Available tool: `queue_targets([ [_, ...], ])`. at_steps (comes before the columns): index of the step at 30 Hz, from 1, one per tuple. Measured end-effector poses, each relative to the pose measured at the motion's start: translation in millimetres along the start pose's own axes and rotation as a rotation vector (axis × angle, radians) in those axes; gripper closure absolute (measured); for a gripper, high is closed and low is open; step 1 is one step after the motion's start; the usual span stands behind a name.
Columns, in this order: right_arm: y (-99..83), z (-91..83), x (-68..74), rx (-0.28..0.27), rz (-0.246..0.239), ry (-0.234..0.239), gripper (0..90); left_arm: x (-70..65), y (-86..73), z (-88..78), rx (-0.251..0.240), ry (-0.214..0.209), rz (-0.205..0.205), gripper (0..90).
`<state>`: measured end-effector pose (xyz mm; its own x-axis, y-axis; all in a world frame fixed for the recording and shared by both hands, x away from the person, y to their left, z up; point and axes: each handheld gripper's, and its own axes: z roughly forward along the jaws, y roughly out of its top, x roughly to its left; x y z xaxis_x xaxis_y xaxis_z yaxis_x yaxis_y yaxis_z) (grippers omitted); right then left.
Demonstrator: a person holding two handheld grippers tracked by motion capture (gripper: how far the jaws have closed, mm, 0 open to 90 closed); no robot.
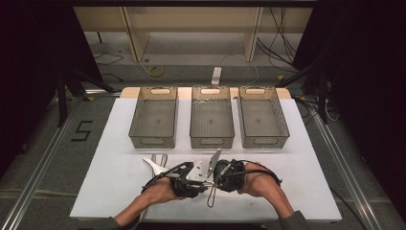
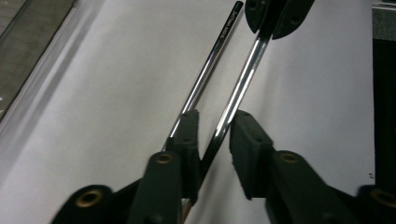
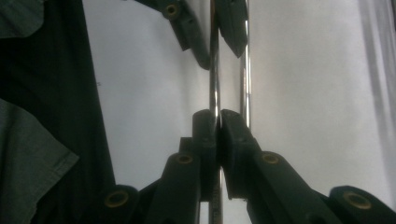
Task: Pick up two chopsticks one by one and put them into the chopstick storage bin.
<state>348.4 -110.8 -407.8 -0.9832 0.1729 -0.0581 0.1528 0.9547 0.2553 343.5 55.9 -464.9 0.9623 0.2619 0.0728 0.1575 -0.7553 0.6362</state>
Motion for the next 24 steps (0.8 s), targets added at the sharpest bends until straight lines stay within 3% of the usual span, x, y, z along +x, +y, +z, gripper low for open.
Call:
queue_targets([
  [5,-2.2,-1.0,-2.6,-0.010,-0.011,0.026,85.2,-2.6,2.4,-4.2,0.005,-0.005,0.044,76.1],
  [9,-6.3,-1.9,-6.2,-0.037,0.010,0.044,82.9,-7.8,5.5,-7.5,0.014,-0.004,0.082,80.6],
  [13,-9.2,-9.8,-9.5,-0.074,0.023,0.017,76.3,-11.1,10.3,-10.0,0.014,-0.010,0.096,84.3],
  [15,-11.6,-16.9,-14.2,-0.137,0.073,-0.020,62.8,-9.8,11.1,-14.1,-0.001,-0.002,0.096,84.4],
  [17,-12.1,-20.1,-15.5,-0.157,0.094,-0.034,58.9,-7.8,11.9,-18.7,-0.004,0.010,0.088,84.5],
  [20,-13.5,-32.6,-18.1,-0.268,0.157,-0.077,48.0,-4.9,11.5,-21.3,-0.006,0.029,0.060,84.5],
  [21,-13.5,-32.6,-18.1,-0.268,0.157,-0.077,48.0,-3.8,11.1,-21.7,0.000,0.037,0.053,84.5],
  [22,-14.1,-37.9,-17.8,-0.320,0.165,-0.097,45.0,-3.0,10.9,-21.7,0.003,0.044,0.041,84.5],
  [24,-14.6,-40.1,-17.1,-0.342,0.180,-0.104,43.2,-0.9,10.4,-22.3,0.013,0.057,0.019,84.5],
])
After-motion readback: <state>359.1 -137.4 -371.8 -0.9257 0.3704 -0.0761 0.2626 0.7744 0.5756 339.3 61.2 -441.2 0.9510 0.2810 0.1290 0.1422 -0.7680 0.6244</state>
